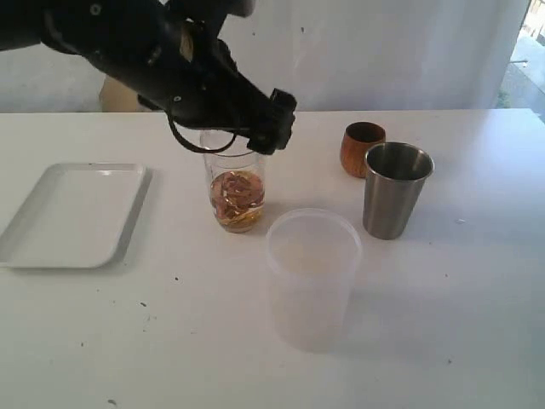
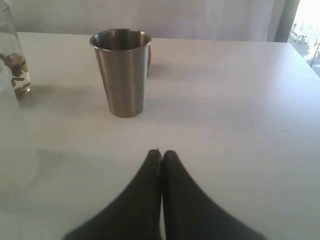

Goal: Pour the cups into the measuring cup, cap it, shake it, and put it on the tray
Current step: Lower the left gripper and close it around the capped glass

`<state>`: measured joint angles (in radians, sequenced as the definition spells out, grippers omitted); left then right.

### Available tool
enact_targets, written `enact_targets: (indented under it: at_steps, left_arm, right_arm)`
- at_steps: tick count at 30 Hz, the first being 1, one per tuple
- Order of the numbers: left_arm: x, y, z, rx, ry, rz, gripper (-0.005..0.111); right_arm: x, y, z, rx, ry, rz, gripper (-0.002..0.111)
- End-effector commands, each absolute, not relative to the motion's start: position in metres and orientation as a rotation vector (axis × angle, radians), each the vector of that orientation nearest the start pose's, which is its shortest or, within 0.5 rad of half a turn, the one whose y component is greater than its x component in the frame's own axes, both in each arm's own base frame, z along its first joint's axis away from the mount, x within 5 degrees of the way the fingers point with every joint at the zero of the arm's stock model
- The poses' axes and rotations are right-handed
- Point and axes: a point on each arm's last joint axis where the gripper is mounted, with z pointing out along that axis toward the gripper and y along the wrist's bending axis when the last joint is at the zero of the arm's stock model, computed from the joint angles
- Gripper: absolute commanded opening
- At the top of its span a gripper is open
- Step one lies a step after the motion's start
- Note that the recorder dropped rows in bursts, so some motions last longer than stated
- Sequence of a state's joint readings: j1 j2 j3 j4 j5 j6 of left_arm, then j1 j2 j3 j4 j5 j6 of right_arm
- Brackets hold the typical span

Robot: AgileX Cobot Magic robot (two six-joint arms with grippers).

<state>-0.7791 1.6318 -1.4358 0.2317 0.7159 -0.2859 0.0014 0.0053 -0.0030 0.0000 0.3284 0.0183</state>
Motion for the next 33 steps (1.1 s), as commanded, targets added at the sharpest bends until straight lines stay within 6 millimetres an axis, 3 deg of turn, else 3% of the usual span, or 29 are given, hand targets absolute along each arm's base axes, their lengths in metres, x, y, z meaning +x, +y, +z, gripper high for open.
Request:
enact_targets:
  at_steps: [1, 4, 5, 9, 12, 15, 19, 27, 30, 33]
  left_arm:
    - [0.261, -0.248, 0.333, 0.675, 2.001, -0.447, 0.105]
    - [0.254, -0.241, 0.298, 0.673, 1.874, -0.545, 0.105]
    - [0.258, -0.229, 0.282, 0.637, 1.867, -0.553, 0.105]
    - [0.272, -0.201, 0.267, 0.492, 1.88, -0.551, 0.105]
    - [0.275, -0.189, 0.257, 0.508, 1.895, -0.495, 0.105]
    - [0.27, -0.187, 0.249, 0.59, 1.851, -0.451, 0.105]
    - [0.267, -0.188, 0.235, 0.555, 1.758, -0.512, 0.105]
    - [0.279, -0.199, 0.182, 0.557, 1.748, -0.552, 0.105]
    - [0.283, -0.201, 0.171, 0.576, 1.711, -0.532, 0.105]
    - [0.29, -0.198, 0.162, 0.476, 1.697, -0.505, 0.105]
  right_arm:
    - [0.054, 0.0, 0.184, 0.024, 1.805, 0.014, 0.0]
    - [0.054, 0.0, 0.184, 0.024, 1.805, 0.014, 0.0]
    - [0.054, 0.0, 0.184, 0.024, 1.805, 0.014, 0.0]
    - [0.054, 0.0, 0.184, 0.024, 1.805, 0.014, 0.0]
    - [0.054, 0.0, 0.184, 0.024, 1.805, 0.014, 0.0]
    - [0.054, 0.0, 0.184, 0.024, 1.805, 0.014, 0.0]
    - [0.054, 0.0, 0.184, 0.024, 1.805, 0.014, 0.0]
    - [0.054, 0.0, 0.184, 0.024, 1.805, 0.014, 0.0]
    - [0.054, 0.0, 0.184, 0.024, 1.805, 0.014, 0.0]
    - [0.054, 0.0, 0.184, 0.024, 1.805, 0.014, 0.0]
